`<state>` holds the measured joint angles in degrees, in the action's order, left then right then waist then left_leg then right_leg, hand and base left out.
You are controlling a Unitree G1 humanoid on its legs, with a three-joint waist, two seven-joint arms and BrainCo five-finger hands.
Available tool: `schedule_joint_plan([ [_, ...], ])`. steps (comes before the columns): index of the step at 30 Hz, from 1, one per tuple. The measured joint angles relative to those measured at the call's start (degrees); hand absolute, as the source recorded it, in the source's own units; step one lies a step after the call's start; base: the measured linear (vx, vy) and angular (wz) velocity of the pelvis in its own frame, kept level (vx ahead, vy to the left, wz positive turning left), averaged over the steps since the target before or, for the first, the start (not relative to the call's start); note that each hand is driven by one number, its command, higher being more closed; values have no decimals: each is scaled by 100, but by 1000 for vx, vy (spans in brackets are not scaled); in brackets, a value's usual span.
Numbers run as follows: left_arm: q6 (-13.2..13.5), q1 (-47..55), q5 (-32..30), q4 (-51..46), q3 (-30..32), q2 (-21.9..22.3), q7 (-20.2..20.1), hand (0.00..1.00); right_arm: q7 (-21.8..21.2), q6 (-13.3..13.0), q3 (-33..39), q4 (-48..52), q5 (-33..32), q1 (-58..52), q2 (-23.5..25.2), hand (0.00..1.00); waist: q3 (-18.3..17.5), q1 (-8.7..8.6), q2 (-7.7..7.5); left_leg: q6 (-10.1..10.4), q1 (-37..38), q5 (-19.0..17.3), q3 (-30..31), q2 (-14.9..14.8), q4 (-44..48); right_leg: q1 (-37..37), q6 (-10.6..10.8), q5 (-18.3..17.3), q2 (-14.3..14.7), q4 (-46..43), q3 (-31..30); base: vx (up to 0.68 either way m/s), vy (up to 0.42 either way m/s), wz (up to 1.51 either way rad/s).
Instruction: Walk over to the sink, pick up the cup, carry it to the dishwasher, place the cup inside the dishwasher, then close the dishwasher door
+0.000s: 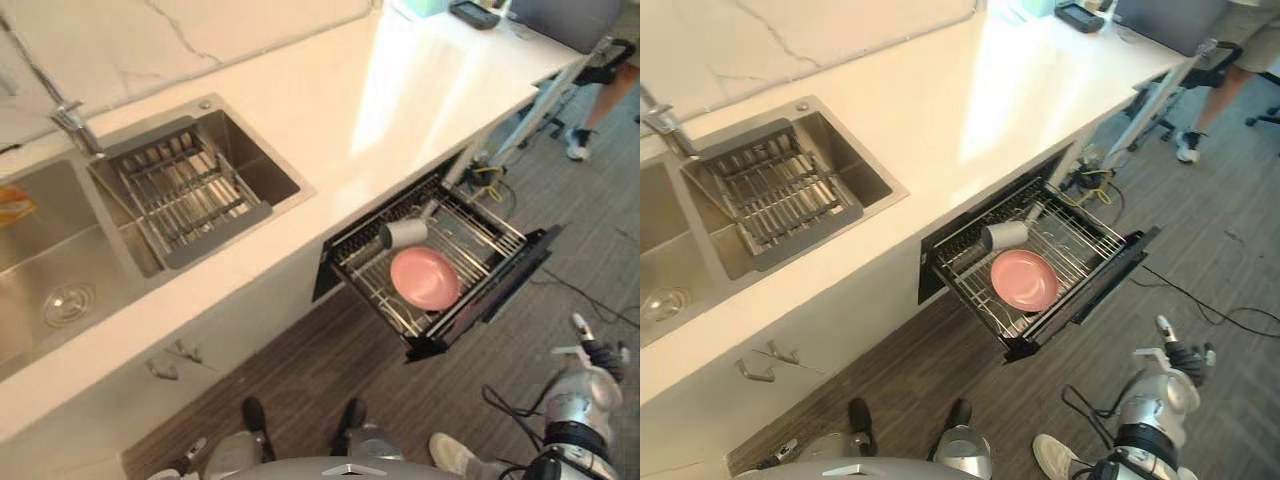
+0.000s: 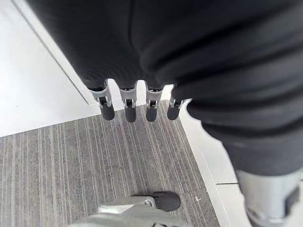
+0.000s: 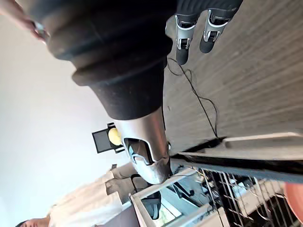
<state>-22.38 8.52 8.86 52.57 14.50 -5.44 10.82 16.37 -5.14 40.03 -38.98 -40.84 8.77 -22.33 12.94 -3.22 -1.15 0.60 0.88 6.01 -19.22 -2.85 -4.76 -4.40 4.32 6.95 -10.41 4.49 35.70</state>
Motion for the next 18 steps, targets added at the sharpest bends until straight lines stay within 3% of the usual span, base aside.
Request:
schedule_joint_plan([
  [5,35,32,11,98,3,70,-1,0,-3,-132,-570,-47,-254,96,593,0,47,263,111,42,16,40,-126,-20,20,-176,92,-65,-74,-28,313,33,15,31],
  [7,66,33,54,93,9,92,-2,0,158,-386,-581,-48,-214,126,682,0,88,341,136,41,-3,40,-111,-5,33,-172,114,-89,-108,-72,380,45,25,18],
  [11,124,56,104,111,10,134,-5,0,283,-509,-802,-166,-235,111,779,0,195,361,238,37,-61,45,36,37,34,-162,176,-204,-232,-302,663,47,22,22],
  [14,232,2,102,260,32,200,-44,0,573,-797,-837,-385,-439,95,889,0,269,481,380,33,-78,49,176,40,34,-121,164,-458,-365,-724,855,48,5,27],
  [18,326,-16,97,331,109,221,-136,0,787,-981,-965,-375,-609,101,889,0,276,606,408,46,-178,63,253,45,38,119,204,-838,-621,-1443,932,15,-11,13],
])
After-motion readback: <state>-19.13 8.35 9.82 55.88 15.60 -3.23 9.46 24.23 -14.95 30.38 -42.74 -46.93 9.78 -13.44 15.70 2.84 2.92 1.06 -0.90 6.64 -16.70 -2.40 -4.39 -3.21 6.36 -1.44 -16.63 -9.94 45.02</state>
